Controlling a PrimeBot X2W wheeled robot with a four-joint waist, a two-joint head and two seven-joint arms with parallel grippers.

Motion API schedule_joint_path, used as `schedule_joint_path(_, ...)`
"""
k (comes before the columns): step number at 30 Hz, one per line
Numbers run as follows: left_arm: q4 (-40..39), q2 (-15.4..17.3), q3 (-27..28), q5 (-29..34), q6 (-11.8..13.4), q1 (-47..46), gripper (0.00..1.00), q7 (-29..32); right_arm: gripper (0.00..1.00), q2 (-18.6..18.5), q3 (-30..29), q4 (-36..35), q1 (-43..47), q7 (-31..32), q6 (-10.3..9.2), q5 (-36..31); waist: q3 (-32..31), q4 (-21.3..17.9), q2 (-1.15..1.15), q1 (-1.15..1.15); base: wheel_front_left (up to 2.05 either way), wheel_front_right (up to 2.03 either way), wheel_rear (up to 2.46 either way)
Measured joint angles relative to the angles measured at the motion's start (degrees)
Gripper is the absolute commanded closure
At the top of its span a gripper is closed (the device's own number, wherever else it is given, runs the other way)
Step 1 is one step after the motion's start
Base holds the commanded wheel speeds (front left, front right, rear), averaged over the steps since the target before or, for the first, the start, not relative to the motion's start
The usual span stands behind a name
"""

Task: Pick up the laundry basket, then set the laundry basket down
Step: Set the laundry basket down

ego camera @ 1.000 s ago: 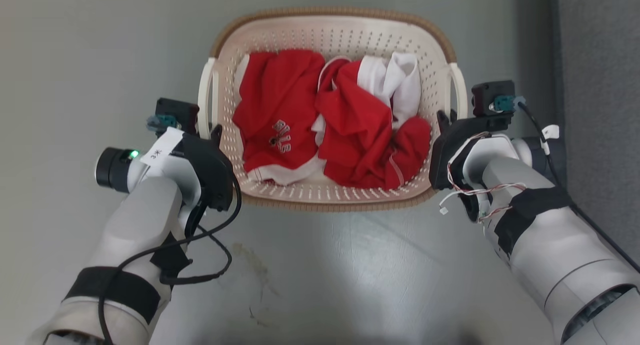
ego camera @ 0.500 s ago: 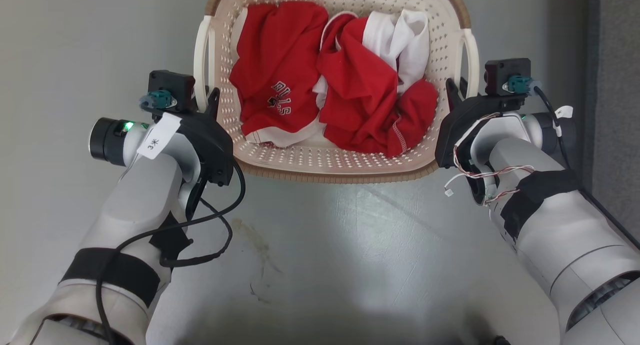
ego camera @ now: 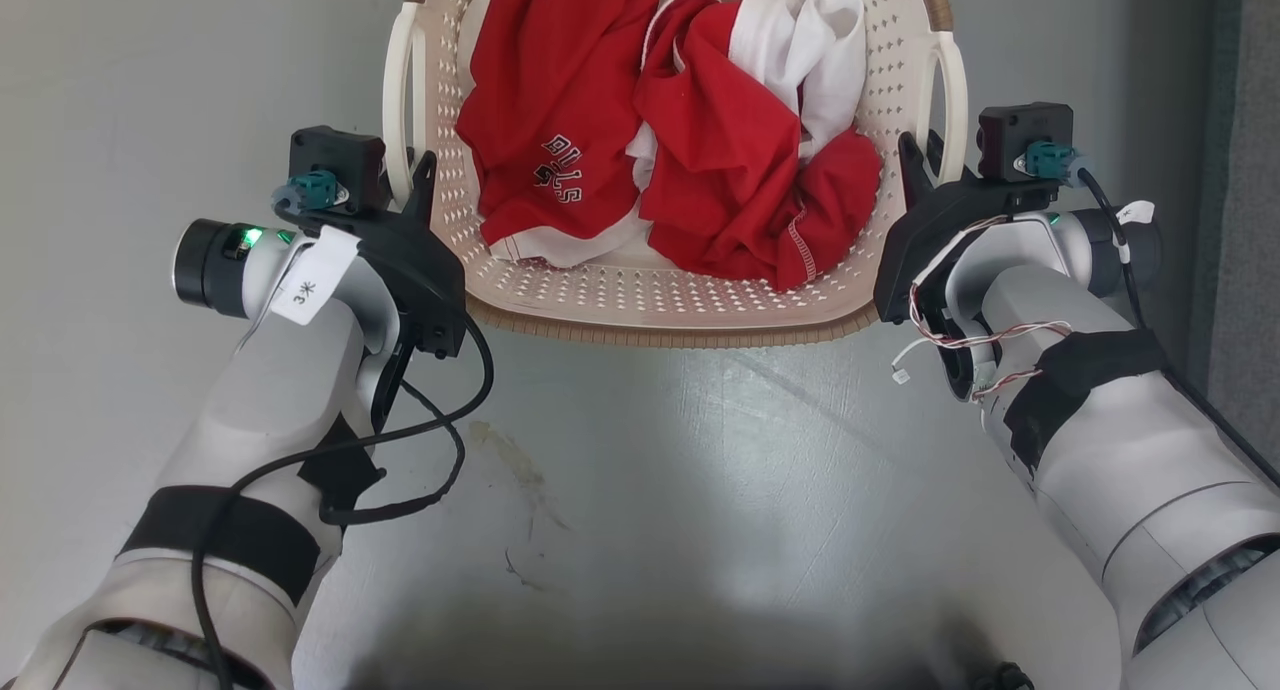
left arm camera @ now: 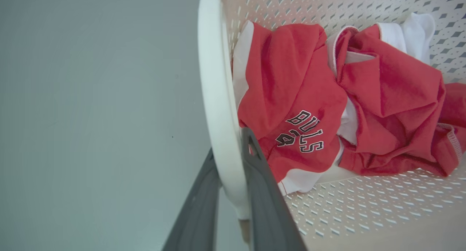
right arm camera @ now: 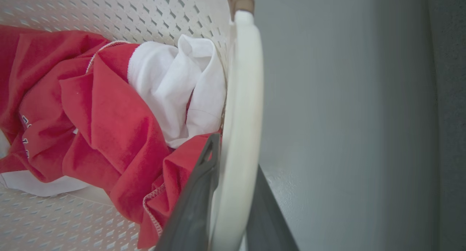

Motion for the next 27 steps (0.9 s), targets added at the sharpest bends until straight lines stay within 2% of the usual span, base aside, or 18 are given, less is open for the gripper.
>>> schedule_joint_path(12, 0.48, -0.2, 0.12, 0.19, 0.09, -1.02, 1.0, -0.78, 1.0, 0.04, -0.19, 0.42, -0.46, -1.4, -0.02, 0.0, 1.62, -0.03, 0.0, 0.01, 0.0, 0.0, 0.0)
schedule_joint_path(13, 0.49, -0.31, 0.33, 0.0, 0.54, -1.14, 0.55, -0.92, 0.56, 0.04, -0.32, 0.43, -0.61, -1.51, -0.08, 0.0, 1.8, -0.02, 0.0, 0.0, 0.0, 0.0, 0.0)
schedule_joint_path(14, 0.56, -0.48, 0.38, -0.02, 1.13, -1.23, 0.0, -1.15, 0.0, 0.04, -0.42, 0.45, -0.8, -1.66, -0.08, 0.02, 1.97, -0.01, 0.0, 0.0, 0.0, 0.0, 0.0)
schedule_joint_path(27, 0.75, -1.08, -0.05, 0.32, 1.57, -2.34, 0.0, -2.3, 0.0, -0.7, -0.85, 0.9, -1.16, -3.44, 0.01, 0.01, 2.63, 0.69, -0.01, 0.01, 0.0, 0.0, 0.0)
